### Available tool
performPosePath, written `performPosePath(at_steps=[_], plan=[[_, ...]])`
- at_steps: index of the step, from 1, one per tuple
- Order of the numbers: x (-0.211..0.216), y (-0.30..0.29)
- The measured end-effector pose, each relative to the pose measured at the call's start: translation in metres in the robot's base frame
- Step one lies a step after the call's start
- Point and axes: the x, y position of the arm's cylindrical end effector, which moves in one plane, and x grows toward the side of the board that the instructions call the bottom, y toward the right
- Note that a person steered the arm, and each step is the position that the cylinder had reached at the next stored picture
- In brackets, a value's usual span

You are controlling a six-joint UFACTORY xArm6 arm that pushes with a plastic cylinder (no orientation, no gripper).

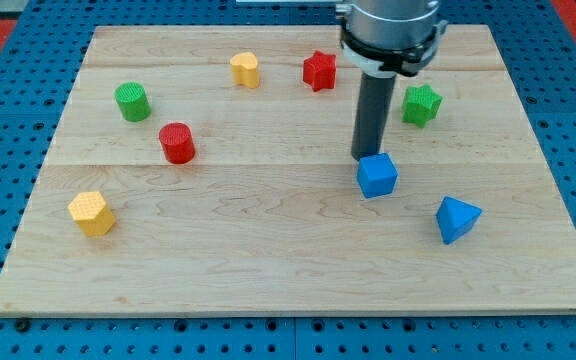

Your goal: Place the blue cube above the blue triangle

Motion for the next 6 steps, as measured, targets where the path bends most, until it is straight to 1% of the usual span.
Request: performPosePath(at_steps=[1, 2, 3, 4, 6], plan=[[0.022, -0.025], [0.032, -0.019], [0.044, -0.038], [0.08, -0.041], [0.036, 0.008]])
